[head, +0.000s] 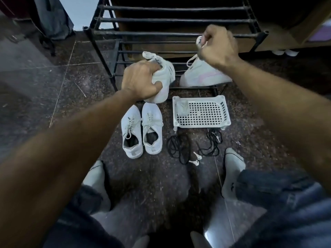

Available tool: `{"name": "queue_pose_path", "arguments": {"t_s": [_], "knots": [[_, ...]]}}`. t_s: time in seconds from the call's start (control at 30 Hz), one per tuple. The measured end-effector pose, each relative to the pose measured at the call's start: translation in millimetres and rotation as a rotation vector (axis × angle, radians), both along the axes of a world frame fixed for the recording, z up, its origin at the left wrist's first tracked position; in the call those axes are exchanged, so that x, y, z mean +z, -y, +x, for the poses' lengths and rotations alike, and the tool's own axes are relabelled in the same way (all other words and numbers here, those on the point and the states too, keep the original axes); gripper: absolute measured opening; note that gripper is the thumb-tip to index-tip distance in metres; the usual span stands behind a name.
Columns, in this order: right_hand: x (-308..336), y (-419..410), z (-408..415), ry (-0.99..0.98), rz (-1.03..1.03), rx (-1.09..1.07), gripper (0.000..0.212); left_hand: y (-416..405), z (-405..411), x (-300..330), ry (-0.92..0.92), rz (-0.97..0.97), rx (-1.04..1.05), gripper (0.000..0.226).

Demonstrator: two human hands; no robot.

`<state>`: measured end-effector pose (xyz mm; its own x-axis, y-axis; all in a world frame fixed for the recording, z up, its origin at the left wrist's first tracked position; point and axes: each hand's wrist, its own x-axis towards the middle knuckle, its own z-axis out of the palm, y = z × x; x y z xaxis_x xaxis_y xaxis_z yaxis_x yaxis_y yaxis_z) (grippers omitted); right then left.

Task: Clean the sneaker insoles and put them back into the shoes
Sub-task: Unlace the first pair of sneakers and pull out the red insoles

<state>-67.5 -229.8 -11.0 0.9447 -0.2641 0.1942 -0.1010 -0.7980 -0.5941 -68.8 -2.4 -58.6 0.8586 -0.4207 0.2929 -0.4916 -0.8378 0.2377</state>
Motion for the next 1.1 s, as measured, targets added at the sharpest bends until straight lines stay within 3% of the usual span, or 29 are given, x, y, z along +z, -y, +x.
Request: {"name": "queue_pose_path", "arguments": {"t_s": [0.13,0.23,0.3,0.43,0.5,0.6,0.73,0.87,1.1], "knots": [[29.4,-18.2,-33.5,-0.377,-0.027,0.285,0.018,-0.1,-34.2,21.9,-0.17,0.017,-0.097,0.054],[27.0,-28.1,-58.4,-0.648,-0.083,0.405,0.022,8.4,-53.8,27.4,-0.534,0.093,-0.278,0.017],[9.1,-33.6,-73.7,-0.848,-0.156,0.49,0.03,17.7,-64.5,17.8,-0.737,0.159,-0.362,0.008],[-50.7,-43.2,-106.8,-1.107,-0.385,0.661,0.037,38.0,-95.1,-33.5,-0.973,0.266,-0.4,0.005],[-78.5,-41.3,-126.7,-1.192,-0.358,0.666,0.026,47.1,-108.4,-60.8,-1.012,0.294,-0.431,0.02],[-107.8,-33.5,-153.2,-1.209,-0.307,0.577,0.021,57.5,-126.1,-95.5,-0.982,0.338,-0.456,0.031],[-131.6,-15.3,-169.7,-1.083,-0.216,0.468,0.012,64.1,-143.5,-125.5,-0.812,0.327,-0.453,0.011],[-148.1,1.6,-179.0,-1.04,-0.182,0.332,0.021,67.1,-149.0,-141.0,-0.741,0.32,-0.399,0.017],[-170.7,9.5,-226.0,-0.823,-0.238,0.038,0.024,81.0,-171.5,-147.9,-0.59,0.364,-0.359,0.008]]}}
